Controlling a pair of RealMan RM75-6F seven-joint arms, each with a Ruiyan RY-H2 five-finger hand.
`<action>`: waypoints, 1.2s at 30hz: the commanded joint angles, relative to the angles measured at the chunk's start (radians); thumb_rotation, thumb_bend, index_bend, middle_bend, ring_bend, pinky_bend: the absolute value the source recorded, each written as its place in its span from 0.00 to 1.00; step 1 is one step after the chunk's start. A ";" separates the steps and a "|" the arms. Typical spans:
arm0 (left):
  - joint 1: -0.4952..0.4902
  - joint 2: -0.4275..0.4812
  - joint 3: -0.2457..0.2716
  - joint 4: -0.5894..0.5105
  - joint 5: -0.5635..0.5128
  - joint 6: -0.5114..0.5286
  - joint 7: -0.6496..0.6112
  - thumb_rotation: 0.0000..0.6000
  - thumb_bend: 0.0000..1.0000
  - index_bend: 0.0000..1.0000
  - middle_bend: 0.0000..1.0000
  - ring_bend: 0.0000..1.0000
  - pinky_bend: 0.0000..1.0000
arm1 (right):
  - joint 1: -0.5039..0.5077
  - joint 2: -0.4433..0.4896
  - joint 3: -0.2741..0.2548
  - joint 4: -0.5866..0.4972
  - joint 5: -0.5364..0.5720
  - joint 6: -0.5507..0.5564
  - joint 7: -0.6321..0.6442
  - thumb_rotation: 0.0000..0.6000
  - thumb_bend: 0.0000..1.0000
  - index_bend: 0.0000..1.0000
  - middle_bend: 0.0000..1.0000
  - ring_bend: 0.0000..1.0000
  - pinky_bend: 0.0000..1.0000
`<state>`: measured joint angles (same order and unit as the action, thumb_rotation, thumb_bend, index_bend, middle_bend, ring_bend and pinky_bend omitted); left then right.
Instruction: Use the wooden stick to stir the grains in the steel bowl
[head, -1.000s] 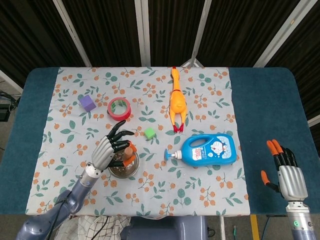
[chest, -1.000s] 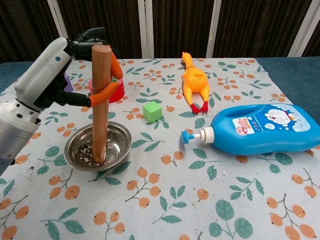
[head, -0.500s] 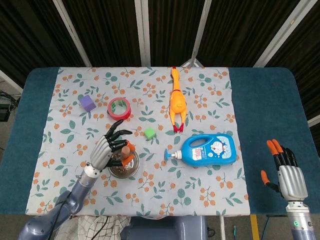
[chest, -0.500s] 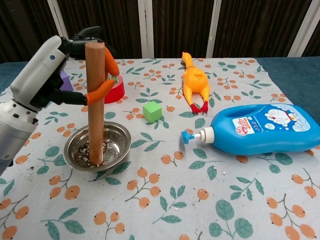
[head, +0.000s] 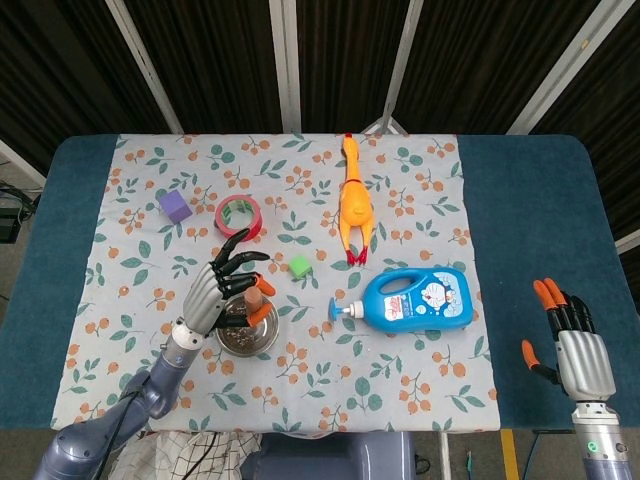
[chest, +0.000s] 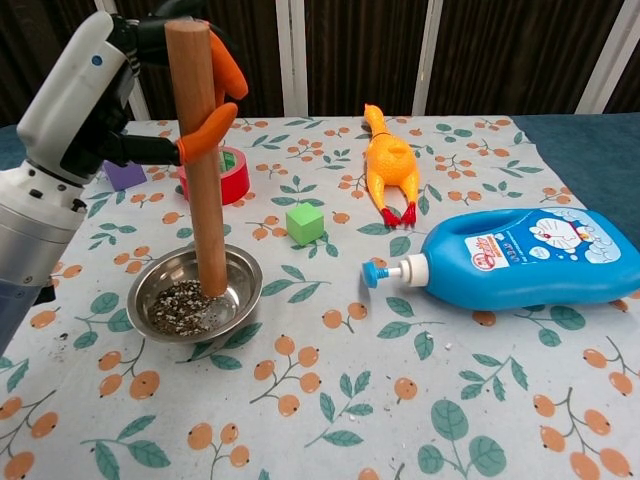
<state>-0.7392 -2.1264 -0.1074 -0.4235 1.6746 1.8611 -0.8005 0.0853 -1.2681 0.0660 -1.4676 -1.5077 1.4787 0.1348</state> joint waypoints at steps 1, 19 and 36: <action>0.005 -0.005 0.005 0.016 -0.003 -0.003 -0.011 1.00 1.00 0.53 0.80 0.29 0.00 | 0.000 0.000 0.000 -0.001 0.002 -0.002 0.000 1.00 0.45 0.00 0.00 0.00 0.00; 0.030 -0.056 0.034 0.151 -0.023 -0.035 -0.092 1.00 1.00 0.53 0.80 0.29 0.00 | 0.002 0.000 0.007 -0.008 0.018 -0.011 0.002 1.00 0.45 0.00 0.00 0.00 0.00; 0.068 -0.078 0.066 0.200 -0.027 -0.016 -0.122 1.00 1.00 0.52 0.79 0.29 0.00 | 0.003 0.000 0.007 -0.011 0.019 -0.014 0.004 1.00 0.45 0.00 0.00 0.00 0.00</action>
<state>-0.6717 -2.2045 -0.0413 -0.2237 1.6476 1.8450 -0.9223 0.0883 -1.2684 0.0731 -1.4790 -1.4884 1.4648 0.1391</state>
